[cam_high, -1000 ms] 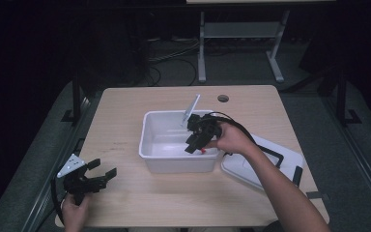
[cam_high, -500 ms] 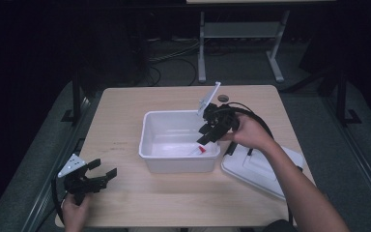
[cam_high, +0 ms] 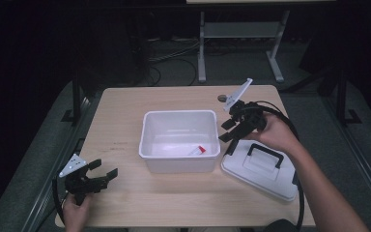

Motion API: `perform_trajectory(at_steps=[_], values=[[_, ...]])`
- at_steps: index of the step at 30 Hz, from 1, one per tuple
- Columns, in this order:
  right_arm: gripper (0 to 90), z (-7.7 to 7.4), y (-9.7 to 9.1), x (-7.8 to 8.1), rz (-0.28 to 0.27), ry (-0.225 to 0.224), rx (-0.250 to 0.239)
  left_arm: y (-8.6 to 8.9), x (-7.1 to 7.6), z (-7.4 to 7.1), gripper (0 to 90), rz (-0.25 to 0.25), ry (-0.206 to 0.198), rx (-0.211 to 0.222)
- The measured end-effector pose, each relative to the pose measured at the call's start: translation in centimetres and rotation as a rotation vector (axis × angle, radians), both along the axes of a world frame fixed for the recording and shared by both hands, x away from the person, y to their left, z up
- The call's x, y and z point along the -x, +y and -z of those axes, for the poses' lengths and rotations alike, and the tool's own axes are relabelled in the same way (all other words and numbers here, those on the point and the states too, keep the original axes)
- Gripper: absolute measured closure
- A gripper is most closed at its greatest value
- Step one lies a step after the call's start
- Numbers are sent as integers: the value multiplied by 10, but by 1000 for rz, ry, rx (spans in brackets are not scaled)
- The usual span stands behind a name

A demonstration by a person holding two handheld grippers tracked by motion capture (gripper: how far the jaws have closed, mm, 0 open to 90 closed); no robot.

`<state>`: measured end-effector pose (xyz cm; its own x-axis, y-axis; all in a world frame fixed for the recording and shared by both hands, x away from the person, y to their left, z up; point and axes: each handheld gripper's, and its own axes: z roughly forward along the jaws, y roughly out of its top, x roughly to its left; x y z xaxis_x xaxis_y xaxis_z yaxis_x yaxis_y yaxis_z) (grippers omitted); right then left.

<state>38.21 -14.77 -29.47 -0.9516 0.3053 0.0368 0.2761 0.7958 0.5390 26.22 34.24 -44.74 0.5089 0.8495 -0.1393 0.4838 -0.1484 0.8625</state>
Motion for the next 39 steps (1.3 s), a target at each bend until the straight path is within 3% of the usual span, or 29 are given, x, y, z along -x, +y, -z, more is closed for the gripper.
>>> perform_trajectory(at_steps=[12, 25, 39], values=[[466, 18, -50, 3, 110, 14, 22, -3, 0, 1, 155, 4, 3, -6], [461, 56, -87, 7, 195, 55, 57, -1, 0, 1, 155, -1, 4, -4], [469, 78, -121, 10, 280, 92, 57, -2, 0, 1, 155, -4, 7, -7]])
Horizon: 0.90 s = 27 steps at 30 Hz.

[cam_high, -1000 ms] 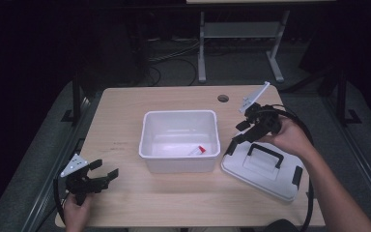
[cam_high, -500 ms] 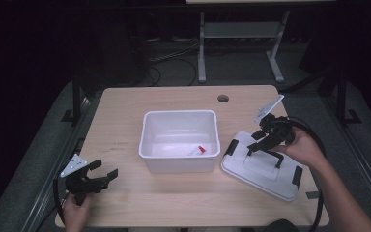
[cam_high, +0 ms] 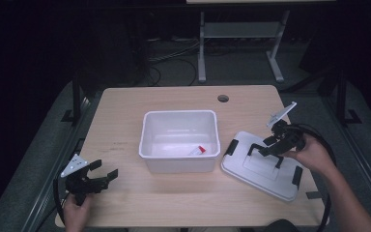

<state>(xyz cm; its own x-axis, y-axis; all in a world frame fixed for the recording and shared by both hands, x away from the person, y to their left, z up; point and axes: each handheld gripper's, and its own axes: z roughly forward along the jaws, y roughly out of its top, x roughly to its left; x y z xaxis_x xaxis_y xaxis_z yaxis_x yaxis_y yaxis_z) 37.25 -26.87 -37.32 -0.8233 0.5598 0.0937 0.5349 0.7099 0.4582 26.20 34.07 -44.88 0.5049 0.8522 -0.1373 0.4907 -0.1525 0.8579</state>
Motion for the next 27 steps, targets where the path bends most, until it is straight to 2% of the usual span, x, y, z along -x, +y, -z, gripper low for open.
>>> perform_trajectory(at_steps=[4, 11, 20, 25, 27], values=[[477, 7, -7, -2, 13, 9, 15, 0, 0, 0, 155, 0, -1, -1], [528, 16, -12, -3, 25, 32, 12, 0, 0, 1, 155, -1, 2, 0], [654, 22, -11, -4, 12, 49, 7, 1, 0, 1, 155, -1, 1, 1], [757, 23, -11, -6, 2, 63, -3, 1, 0, 1, 155, -1, 0, 1], [760, 24, -11, -6, -2, 62, -1, 1, 0, 1, 155, -2, 1, 2]])
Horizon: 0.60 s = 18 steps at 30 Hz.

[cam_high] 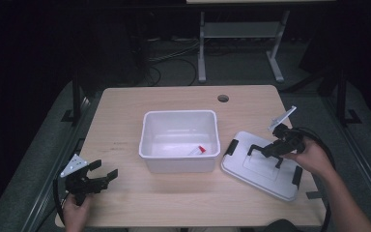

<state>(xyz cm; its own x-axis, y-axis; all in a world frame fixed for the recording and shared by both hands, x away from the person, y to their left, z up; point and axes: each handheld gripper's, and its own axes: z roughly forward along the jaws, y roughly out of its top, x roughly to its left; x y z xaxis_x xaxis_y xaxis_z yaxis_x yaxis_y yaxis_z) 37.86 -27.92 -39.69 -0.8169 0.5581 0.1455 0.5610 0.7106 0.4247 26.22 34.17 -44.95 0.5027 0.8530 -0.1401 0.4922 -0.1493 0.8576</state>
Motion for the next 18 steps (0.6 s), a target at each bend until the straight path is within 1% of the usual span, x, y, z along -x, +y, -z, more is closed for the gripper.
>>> perform_trajectory(at_steps=[4, 5, 8, 12, 18], values=[[789, 1, 1, 0, -3, -3, 3, 0, 0, 0, 155, 1, 1, 0], [812, 2, 2, -1, -6, 2, 3, 0, 0, 0, 155, 1, 1, -1], [819, 3, 2, -1, -10, 0, 4, 0, 0, 0, 155, 1, 0, -3], [832, 4, 1, -1, -20, 6, -7, 0, 0, 0, 155, 0, 2, -2], [844, 3, 1, 0, -37, -5, -5, 0, 0, 0, 155, 1, 2, -2]])
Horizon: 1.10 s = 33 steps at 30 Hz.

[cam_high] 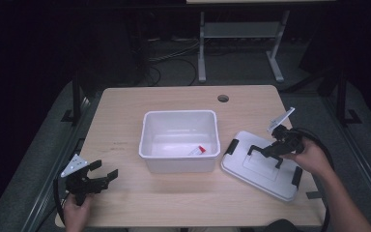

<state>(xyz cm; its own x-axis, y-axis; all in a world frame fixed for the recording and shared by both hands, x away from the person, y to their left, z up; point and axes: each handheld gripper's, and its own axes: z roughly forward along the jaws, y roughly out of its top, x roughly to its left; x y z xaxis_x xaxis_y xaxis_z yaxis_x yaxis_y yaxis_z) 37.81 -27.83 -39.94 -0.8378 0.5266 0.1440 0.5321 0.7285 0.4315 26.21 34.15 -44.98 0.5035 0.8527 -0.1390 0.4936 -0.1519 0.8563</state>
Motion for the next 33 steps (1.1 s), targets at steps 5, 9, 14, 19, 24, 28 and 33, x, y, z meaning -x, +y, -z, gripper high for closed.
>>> perform_trajectory(at_steps=[5, 9, 14, 19, 24, 28, 33], values=[[845, -6, 0, 3, -6, -12, 1, 1, 0, 0, 155, -2, 0, 3], [845, -12, -1, 5, -9, -21, -6, 0, 0, 0, 155, 0, 0, 0], [845, -23, -2, 9, -22, -42, -12, 1, 0, 0, 155, -3, -2, 1], [845, -37, -5, 15, -25, -66, -16, 1, 0, -1, 155, -2, -2, -1], [845, -51, -9, 22, -30, -88, -14, 0, 0, -1, 155, -2, -2, -1], [845, -63, -11, 27, -40, -107, -18, 0, 0, -1, 155, -2, -2, -2], [845, -78, -11, 31, -52, -135, -18, 0, 0, -1, 155, -3, -1, -2]])
